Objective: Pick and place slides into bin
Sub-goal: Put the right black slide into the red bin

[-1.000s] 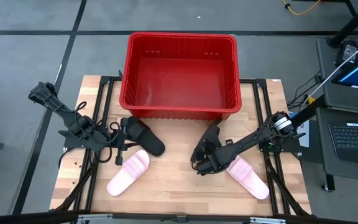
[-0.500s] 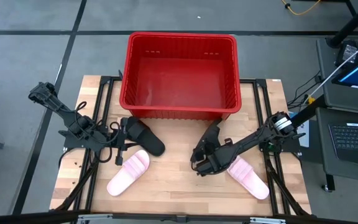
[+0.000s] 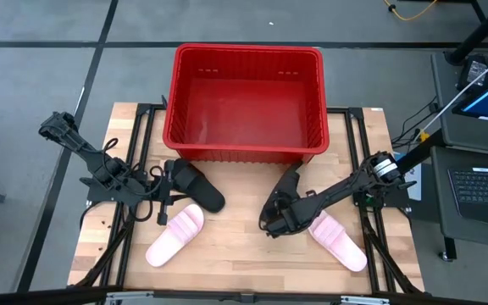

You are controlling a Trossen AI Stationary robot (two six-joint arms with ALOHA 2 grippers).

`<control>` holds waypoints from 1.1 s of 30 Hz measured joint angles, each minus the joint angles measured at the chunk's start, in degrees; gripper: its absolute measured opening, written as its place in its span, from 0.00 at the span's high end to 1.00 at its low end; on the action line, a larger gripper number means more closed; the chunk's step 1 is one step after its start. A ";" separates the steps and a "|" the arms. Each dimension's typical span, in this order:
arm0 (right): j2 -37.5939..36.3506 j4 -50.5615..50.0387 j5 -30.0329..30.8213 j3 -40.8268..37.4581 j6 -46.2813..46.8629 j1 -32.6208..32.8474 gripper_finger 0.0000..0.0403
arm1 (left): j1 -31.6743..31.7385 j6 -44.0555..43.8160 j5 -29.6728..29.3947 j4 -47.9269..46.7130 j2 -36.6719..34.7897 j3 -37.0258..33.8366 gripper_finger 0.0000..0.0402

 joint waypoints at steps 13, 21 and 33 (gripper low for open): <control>-0.04 -15.05 -0.87 11.07 -0.02 0.42 0.96 | 0.00 -0.13 0.00 0.11 -0.01 0.00 0.99; -0.04 -17.50 -0.92 14.85 -0.17 0.95 0.82 | 0.00 -1.42 0.00 0.11 -0.01 0.00 0.99; -0.04 -23.07 -4.44 14.98 1.44 1.64 0.48 | 0.00 -1.55 0.01 0.10 -0.01 0.00 0.99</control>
